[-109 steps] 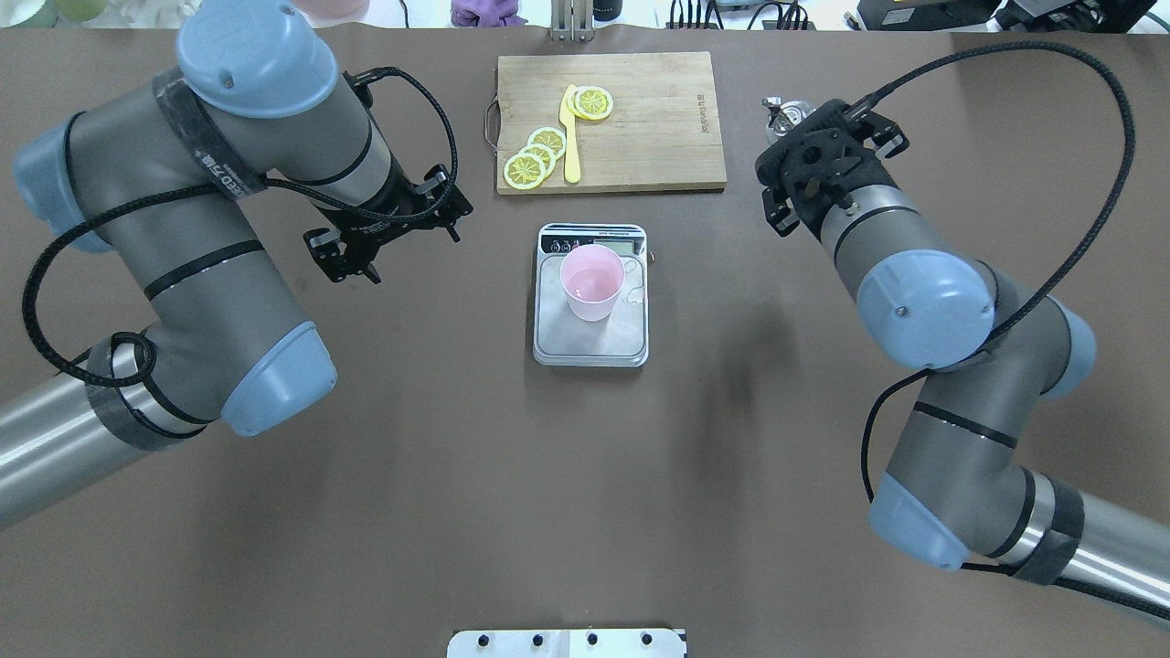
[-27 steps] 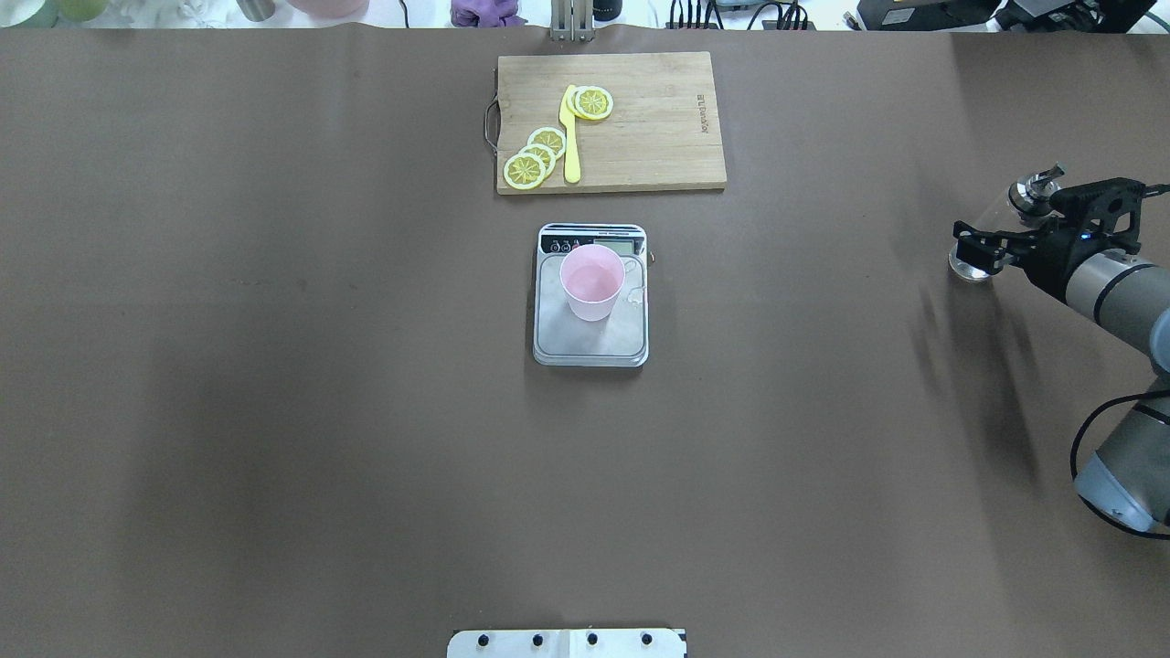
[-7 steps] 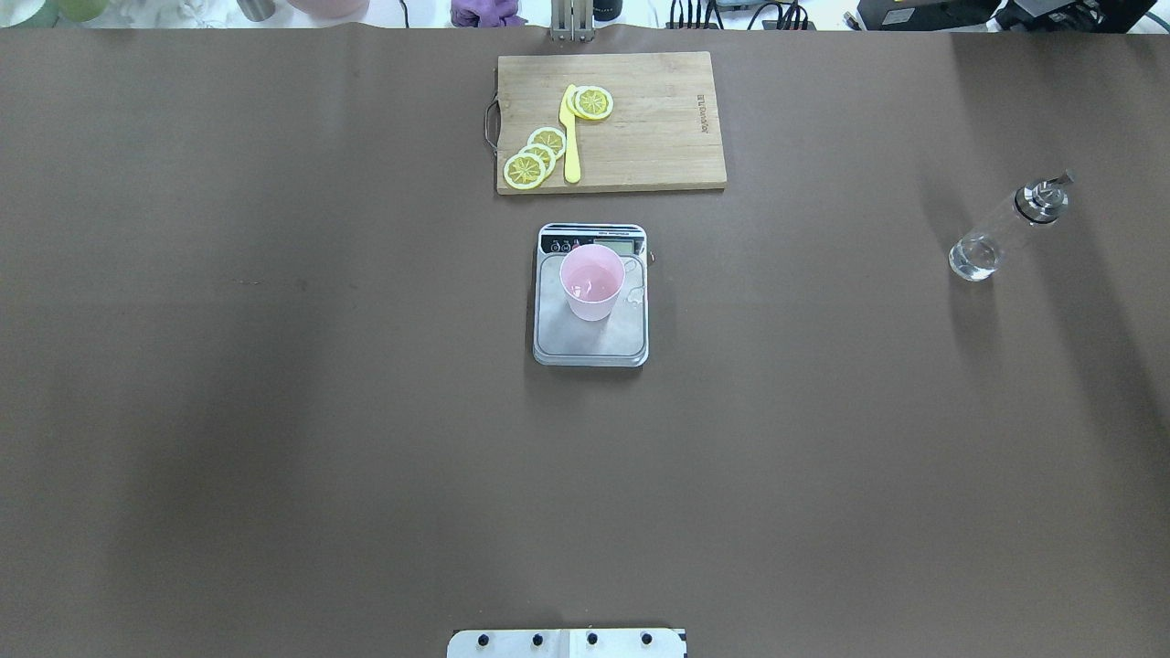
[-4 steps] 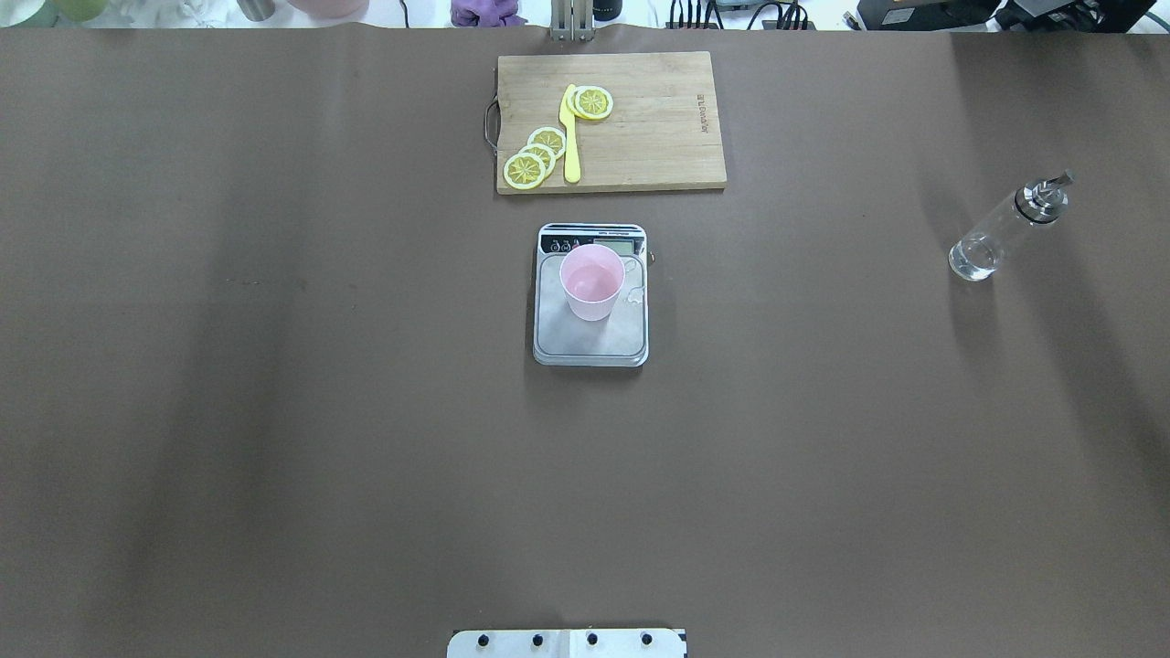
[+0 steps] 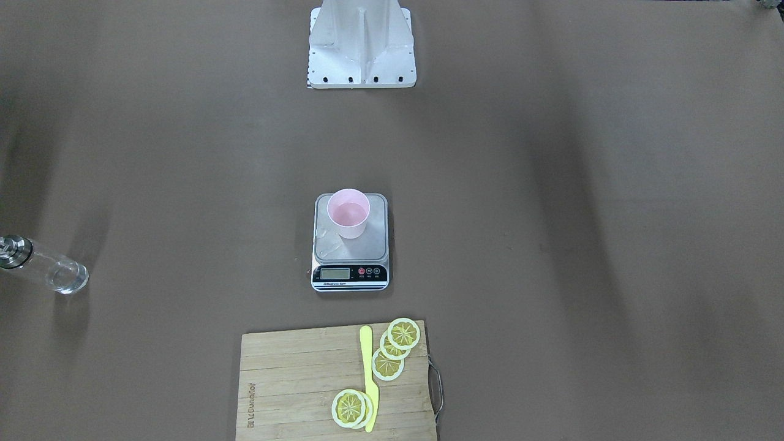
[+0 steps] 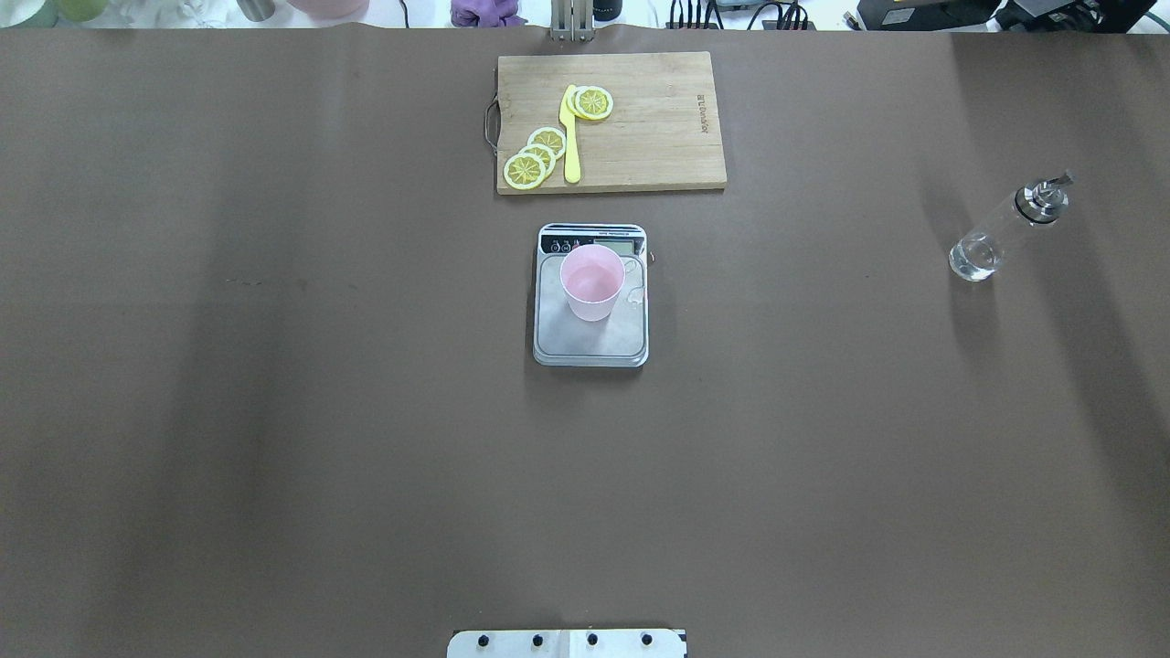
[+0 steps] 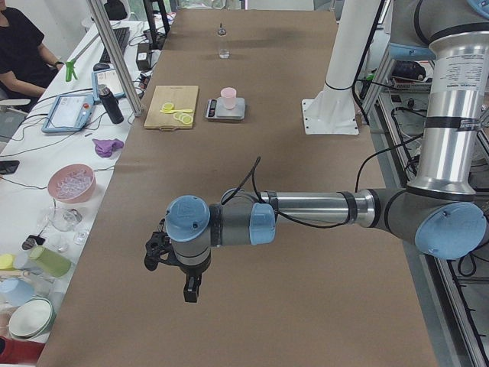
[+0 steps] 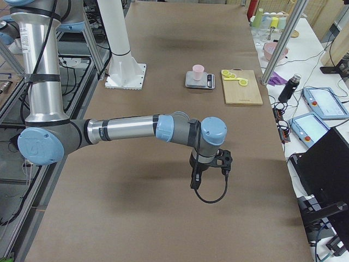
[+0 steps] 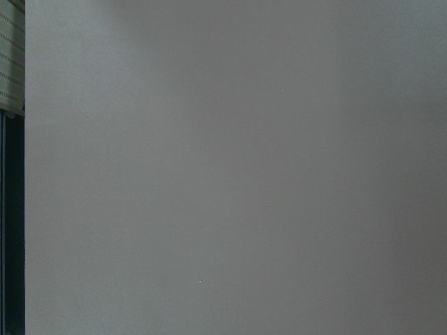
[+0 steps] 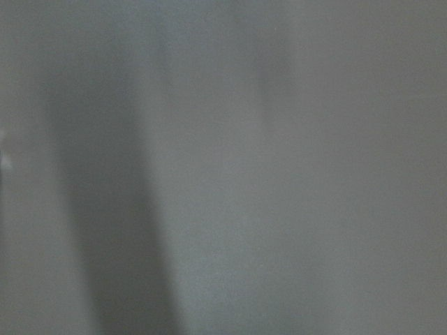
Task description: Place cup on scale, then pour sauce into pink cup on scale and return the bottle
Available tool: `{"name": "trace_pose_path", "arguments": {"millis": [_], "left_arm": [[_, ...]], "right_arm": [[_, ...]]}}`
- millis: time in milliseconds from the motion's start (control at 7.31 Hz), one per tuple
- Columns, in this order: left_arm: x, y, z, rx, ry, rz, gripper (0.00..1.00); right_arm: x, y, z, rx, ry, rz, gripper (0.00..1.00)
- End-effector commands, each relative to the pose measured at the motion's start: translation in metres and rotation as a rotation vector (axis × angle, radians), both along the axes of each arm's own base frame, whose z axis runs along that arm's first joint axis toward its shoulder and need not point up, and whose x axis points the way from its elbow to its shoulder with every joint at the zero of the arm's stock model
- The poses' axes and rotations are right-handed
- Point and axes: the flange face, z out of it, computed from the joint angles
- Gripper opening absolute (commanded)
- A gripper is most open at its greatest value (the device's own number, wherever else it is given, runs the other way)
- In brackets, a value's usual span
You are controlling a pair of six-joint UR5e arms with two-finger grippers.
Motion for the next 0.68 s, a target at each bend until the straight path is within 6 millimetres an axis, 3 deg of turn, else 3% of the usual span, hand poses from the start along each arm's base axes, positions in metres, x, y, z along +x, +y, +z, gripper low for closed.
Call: {"name": "trace_pose_path", "arguments": {"millis": [0, 547], "left_arm": [[0.0001, 0.0013, -0.0003, 0.0, -0.002, 0.001, 0.99], [0.0006, 0.0005, -0.0014, -0.006, -0.002, -0.003, 0.99]], "right_arm": [[-0.0016, 0.0017, 0.0178, 0.041, -0.02, 0.013, 1.0], [-0.0015, -0.0001, 0.0088, 0.061, -0.02, 0.012, 1.0]]}}
